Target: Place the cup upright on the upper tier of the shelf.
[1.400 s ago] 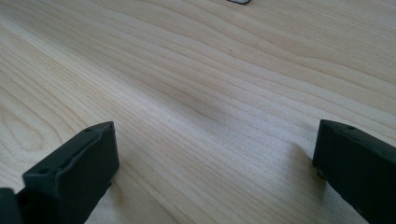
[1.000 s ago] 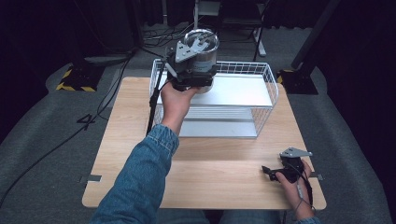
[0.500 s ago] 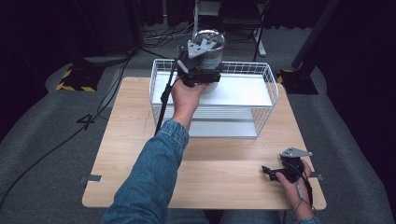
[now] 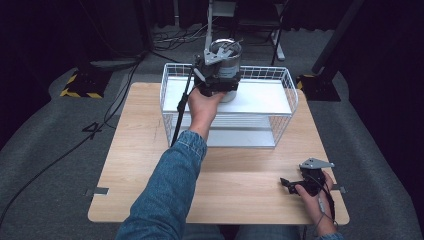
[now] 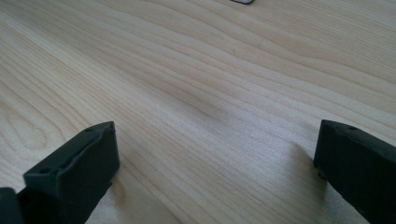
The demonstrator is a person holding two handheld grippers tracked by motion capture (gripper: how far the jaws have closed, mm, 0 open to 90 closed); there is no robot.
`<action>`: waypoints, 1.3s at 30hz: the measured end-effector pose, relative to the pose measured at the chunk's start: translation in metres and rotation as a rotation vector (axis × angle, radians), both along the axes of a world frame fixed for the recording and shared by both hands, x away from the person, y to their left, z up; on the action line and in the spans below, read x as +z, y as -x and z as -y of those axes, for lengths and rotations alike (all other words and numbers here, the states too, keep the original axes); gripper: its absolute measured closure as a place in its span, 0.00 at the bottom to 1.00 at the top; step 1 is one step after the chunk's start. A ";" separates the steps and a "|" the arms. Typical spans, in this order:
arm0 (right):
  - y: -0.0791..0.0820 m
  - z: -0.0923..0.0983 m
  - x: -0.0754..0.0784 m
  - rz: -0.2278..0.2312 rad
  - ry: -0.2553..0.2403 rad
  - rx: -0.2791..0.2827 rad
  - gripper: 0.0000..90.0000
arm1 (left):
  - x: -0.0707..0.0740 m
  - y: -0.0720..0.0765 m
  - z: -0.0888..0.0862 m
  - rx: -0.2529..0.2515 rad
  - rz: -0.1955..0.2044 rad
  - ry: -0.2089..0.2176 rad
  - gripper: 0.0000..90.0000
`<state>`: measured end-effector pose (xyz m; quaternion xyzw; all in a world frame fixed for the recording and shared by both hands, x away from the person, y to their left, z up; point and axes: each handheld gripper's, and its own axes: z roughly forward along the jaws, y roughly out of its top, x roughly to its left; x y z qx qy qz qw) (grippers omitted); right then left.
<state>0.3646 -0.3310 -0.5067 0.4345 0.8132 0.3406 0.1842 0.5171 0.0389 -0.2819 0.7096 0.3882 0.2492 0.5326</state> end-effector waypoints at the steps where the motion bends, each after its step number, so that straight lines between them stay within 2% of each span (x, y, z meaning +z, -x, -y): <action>1: 0.000 0.000 0.000 0.000 0.000 0.000 0.01 | 0.000 0.000 0.000 0.003 0.001 -0.011 0.04; 3: 0.000 0.000 0.000 0.000 0.000 0.000 0.01 | 0.000 0.001 0.003 0.005 0.013 -0.032 0.04; 19: 0.000 0.000 0.000 0.000 0.001 0.001 0.01 | -0.002 -0.001 0.002 0.000 0.016 -0.013 0.03; 21: 0.000 0.000 0.000 0.000 0.000 0.001 0.01 | -0.003 -0.002 0.001 -0.001 0.027 -0.015 0.03; 24: 0.000 0.000 0.000 -0.002 0.001 0.002 0.01 | -0.002 -0.001 0.003 0.017 0.043 -0.036 0.00; 31: 0.000 0.000 0.000 -0.002 0.000 0.002 0.01 | 0.001 0.002 0.001 0.011 0.057 -0.070 0.00; 39: 0.000 0.000 0.000 0.000 0.000 0.001 0.01 | 0.006 0.006 -0.003 0.004 0.066 -0.063 0.00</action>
